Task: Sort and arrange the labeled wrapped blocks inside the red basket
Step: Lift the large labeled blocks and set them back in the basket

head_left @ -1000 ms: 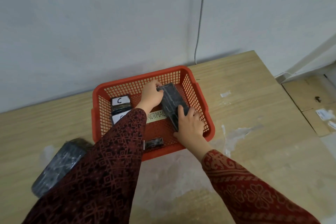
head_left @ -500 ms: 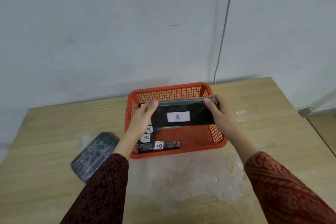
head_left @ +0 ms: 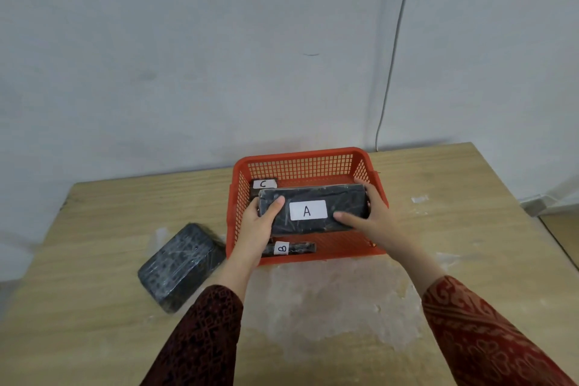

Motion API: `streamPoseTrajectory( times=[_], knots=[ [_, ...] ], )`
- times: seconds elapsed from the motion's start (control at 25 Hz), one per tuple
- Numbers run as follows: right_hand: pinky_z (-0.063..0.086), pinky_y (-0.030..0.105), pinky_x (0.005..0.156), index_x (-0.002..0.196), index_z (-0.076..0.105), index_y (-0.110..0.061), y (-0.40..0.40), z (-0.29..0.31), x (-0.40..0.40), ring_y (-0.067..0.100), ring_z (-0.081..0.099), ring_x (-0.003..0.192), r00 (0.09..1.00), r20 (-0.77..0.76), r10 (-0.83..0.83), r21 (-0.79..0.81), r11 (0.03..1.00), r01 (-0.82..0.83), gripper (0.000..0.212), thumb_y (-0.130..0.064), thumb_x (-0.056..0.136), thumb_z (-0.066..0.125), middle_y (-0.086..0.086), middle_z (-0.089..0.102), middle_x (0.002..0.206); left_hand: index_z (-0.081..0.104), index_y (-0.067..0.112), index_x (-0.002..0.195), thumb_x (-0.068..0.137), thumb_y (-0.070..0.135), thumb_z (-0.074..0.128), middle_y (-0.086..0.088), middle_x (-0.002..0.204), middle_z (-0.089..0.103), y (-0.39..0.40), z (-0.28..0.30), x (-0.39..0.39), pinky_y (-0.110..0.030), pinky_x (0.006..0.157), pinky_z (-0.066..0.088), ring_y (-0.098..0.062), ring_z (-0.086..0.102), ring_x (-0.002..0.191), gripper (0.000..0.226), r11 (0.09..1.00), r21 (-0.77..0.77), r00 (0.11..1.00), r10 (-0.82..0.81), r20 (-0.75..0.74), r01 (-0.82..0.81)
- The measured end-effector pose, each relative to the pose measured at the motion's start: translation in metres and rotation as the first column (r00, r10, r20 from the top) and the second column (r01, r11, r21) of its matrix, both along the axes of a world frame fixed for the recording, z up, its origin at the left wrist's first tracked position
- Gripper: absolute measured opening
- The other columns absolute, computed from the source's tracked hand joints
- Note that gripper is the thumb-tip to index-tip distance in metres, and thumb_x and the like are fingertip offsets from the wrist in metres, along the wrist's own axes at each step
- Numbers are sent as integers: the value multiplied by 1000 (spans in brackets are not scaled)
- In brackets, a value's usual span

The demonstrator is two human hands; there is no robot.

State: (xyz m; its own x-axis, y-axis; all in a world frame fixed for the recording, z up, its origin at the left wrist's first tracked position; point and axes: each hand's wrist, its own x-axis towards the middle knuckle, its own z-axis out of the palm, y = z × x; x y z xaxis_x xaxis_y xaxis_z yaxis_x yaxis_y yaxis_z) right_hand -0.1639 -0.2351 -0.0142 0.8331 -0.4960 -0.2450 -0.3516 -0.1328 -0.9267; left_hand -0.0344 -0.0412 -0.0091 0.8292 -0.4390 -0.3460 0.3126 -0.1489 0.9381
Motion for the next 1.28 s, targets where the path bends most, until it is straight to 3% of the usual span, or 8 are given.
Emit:
streamPoseTrajectory(
  times=[0.16, 0.32, 0.52, 0.64, 0.88, 1.12, 1.2, 1.28],
  knots=[
    [38, 42, 108, 148, 24, -20, 3, -22, 4, 25, 40, 132, 983, -161, -93, -251, 967, 50, 104, -47, 65, 81, 7, 40, 145, 47, 22, 111, 86, 32, 68, -8, 117, 62, -18, -22, 10, -32, 78, 55, -17, 65, 97, 34, 982, 97, 987, 160, 25, -162],
    [34, 39, 108, 147, 21, -14, -8, -30, 34, 30, 38, 132, 962, -143, -234, -330, 927, 177, 96, -35, 73, 78, 15, 35, 143, 38, 18, 130, 82, 27, 74, -3, 129, 49, -48, -43, 22, -12, 83, 45, -4, 53, 106, 60, 970, 243, 971, -27, 239, -33],
    [36, 42, 107, 137, 33, -5, -24, -44, 77, 33, 38, 129, 978, -63, -199, -567, 814, 129, 73, -24, 79, 74, 20, 37, 141, 18, 12, 151, 75, 35, 79, -8, 148, 35, -76, -66, 49, -32, 112, 29, -20, 31, 137, 100, 901, 433, 904, -218, 368, 41],
    [32, 48, 107, 132, 38, -8, -28, -62, 86, 40, 35, 128, 970, -158, -185, -643, 765, 41, 68, -21, 77, 75, 27, 30, 145, 11, 10, 153, 75, 42, 77, -15, 143, 43, -92, -71, 62, -41, 110, 31, -31, 34, 133, 107, 788, 612, 805, -324, 497, -60],
    [27, 55, 110, 136, 38, -8, -31, -84, 92, 47, 20, 138, 949, -274, -154, -746, 657, -109, 61, -10, 81, 65, 30, 12, 154, 22, 12, 151, 81, 51, 67, -19, 145, 31, -102, -84, 76, -42, 105, 37, -36, 37, 131, 93, 611, 792, 713, -557, 426, 5],
    [8, 52, 118, 151, 13, -11, -14, -79, 89, 41, -6, 146, 890, -448, -82, -692, 662, -287, 71, -24, 93, 52, 25, -4, 158, 29, 8, 149, 87, 60, 52, -19, 146, 35, -109, -81, 74, -42, 108, 28, -35, 29, 134, 85, 373, 919, 580, -724, 373, -125],
    [4, 50, 118, 150, 16, -16, 8, -66, 86, 38, -10, 147, 916, -402, -16, -698, 653, -295, 71, -23, 91, 54, 22, -5, 159, 29, 10, 149, 90, 53, 52, -21, 158, 17, -106, -68, 69, -46, 114, 18, -39, 15, 143, 76, 381, 919, 586, -724, 363, -98],
    [5, 46, 119, 147, 28, -15, 38, -50, 81, 36, -4, 148, 953, -283, 105, -656, 704, -272, 63, -19, 90, 56, 21, 4, 159, 34, 15, 147, 94, 37, 53, -21, 161, -3, -95, -51, 64, -51, 118, 4, -39, -3, 148, 61, 500, 860, 572, -676, 464, -106]
  ],
)
